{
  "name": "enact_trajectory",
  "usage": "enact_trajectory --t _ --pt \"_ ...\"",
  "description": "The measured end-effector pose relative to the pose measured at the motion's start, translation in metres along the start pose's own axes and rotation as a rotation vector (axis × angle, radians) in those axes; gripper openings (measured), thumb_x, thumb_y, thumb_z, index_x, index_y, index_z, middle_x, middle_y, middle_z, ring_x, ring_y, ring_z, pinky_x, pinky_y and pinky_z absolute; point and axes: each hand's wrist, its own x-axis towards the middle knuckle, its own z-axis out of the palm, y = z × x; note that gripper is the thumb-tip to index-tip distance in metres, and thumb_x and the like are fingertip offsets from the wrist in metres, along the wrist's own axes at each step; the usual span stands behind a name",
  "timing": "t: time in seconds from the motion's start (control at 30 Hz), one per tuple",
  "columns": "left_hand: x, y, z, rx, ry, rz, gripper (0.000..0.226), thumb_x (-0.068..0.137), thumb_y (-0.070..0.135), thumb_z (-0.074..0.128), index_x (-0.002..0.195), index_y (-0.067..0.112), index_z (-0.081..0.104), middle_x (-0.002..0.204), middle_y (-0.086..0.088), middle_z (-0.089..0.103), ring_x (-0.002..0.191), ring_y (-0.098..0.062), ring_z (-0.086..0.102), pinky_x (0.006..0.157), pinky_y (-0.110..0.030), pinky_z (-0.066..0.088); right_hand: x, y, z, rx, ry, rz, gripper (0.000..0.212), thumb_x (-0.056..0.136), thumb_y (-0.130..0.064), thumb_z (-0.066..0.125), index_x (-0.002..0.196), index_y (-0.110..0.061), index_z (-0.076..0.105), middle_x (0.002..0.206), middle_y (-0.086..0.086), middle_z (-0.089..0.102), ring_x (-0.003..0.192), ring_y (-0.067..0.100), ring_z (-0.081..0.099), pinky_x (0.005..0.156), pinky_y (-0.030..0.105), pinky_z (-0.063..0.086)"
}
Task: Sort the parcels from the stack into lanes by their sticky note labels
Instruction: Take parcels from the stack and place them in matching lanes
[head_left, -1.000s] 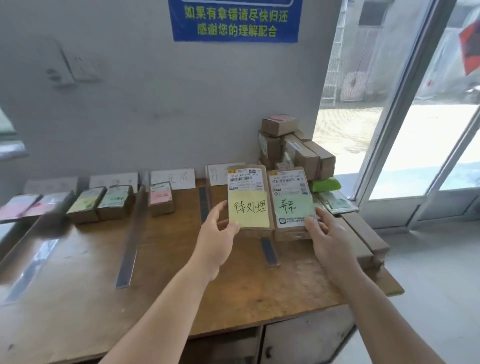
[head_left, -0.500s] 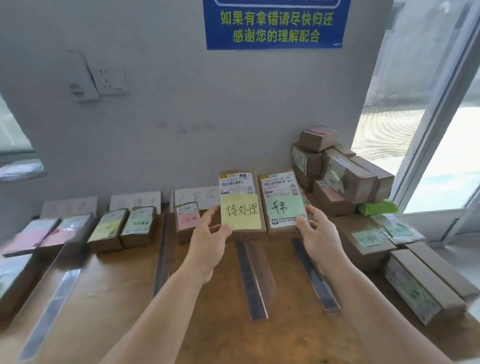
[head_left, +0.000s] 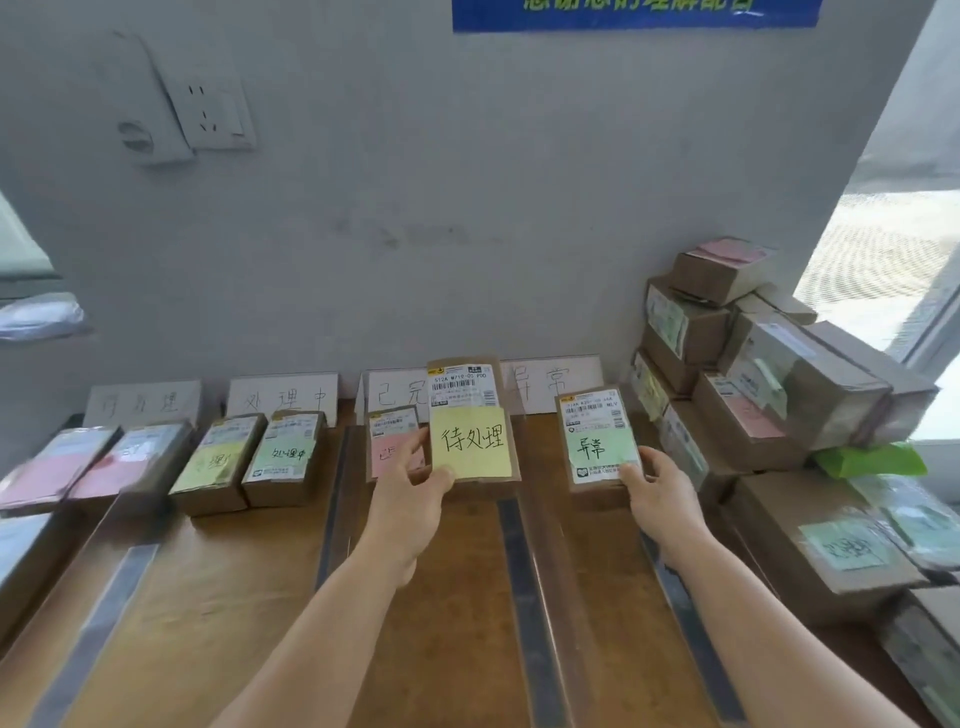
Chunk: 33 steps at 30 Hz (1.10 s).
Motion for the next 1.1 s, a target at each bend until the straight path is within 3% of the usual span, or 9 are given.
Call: enact_trajectory --t 0.27,0.37,0.6,0.67,0.73,0.83,0.97,1.1 --pt "0.038 -0.011 0.017 0.043 0.062 -0.064 0.044 0.094 0.02 0.057 0.128 0.045 0.042 0.131 0.012 0.053 0.123 -0.017 0.046 0.104 -0.049 0.041 0.059 0.018 0.044 -0.059 -0.146 0.096 0.049 0.098 -0.032 0.047 0.144 -0.02 0.035 0.136 0.008 0.053 0.119 0.027 0.052 0.088 0.041 0.048" --pt "0.049 -0.014 0.021 0.041 0.083 -0.092 0.045 0.094 0.019 0.057 0.128 0.044 0.042 0.131 0.012 0.054 0.124 -0.016 0.046 0.105 -0.048 0.04 0.078 0.02 0.059 -0.087 -0.186 0.099 0.048 0.099 -0.032 0.045 0.144 -0.021 0.034 0.137 0.008 0.052 0.119 0.028 0.052 0.081 0.036 0.046" --pt "0.064 -0.017 0.028 0.03 0.123 -0.131 0.046 0.094 0.018 0.057 0.13 0.043 0.043 0.131 0.011 0.054 0.125 -0.017 0.045 0.105 -0.048 0.04 0.105 0.015 0.083 -0.231 -0.254 0.024 0.043 0.101 -0.032 0.037 0.142 -0.018 0.037 0.133 0.007 0.055 0.115 0.026 0.054 0.082 0.036 0.047" --pt "0.066 -0.017 0.03 0.033 0.129 -0.136 0.046 0.094 0.017 0.057 0.13 0.043 0.043 0.132 0.01 0.053 0.126 -0.017 0.044 0.105 -0.048 0.04 0.107 0.016 0.086 -0.249 -0.272 -0.002 0.039 0.102 -0.028 0.037 0.139 -0.019 0.04 0.133 0.005 0.055 0.115 0.024 0.056 0.073 0.027 0.049" --pt "0.067 -0.017 0.032 0.042 0.133 -0.139 0.046 0.094 0.016 0.056 0.129 0.043 0.043 0.133 0.01 0.053 0.125 -0.017 0.045 0.105 -0.049 0.04 0.108 0.018 0.087 -0.251 -0.284 -0.061 0.032 0.101 -0.022 0.037 0.132 -0.023 0.044 0.13 0.002 0.057 0.109 0.019 0.057 0.06 0.019 0.041" --pt "0.066 -0.017 0.035 0.055 0.136 -0.139 0.046 0.094 0.015 0.055 0.129 0.042 0.043 0.132 0.01 0.053 0.122 -0.015 0.046 0.105 -0.048 0.04 0.11 0.018 0.086 -0.279 -0.304 -0.142 0.028 0.1 -0.018 0.037 0.127 -0.023 0.045 0.129 0.001 0.058 0.109 0.019 0.056 0.07 0.024 0.042" --pt "0.06 -0.016 0.035 0.052 0.131 -0.129 0.046 0.095 0.015 0.054 0.13 0.043 0.043 0.13 0.012 0.054 0.122 -0.013 0.045 0.105 -0.047 0.04 0.105 0.008 0.077 -0.28 -0.302 -0.134 0.034 0.101 -0.02 0.038 0.134 -0.018 0.041 0.135 0.002 0.053 0.117 0.022 0.054 0.061 0.017 0.037" --pt "0.05 -0.012 0.031 0.043 0.13 -0.119 0.045 0.095 0.016 0.054 0.128 0.045 0.042 0.129 0.013 0.055 0.124 -0.014 0.045 0.105 -0.046 0.04 0.086 -0.02 0.066 -0.162 -0.233 -0.231 0.048 0.1 -0.028 0.043 0.145 -0.023 0.03 0.144 0.0 0.045 0.125 0.021 0.049 0.079 0.024 0.045"
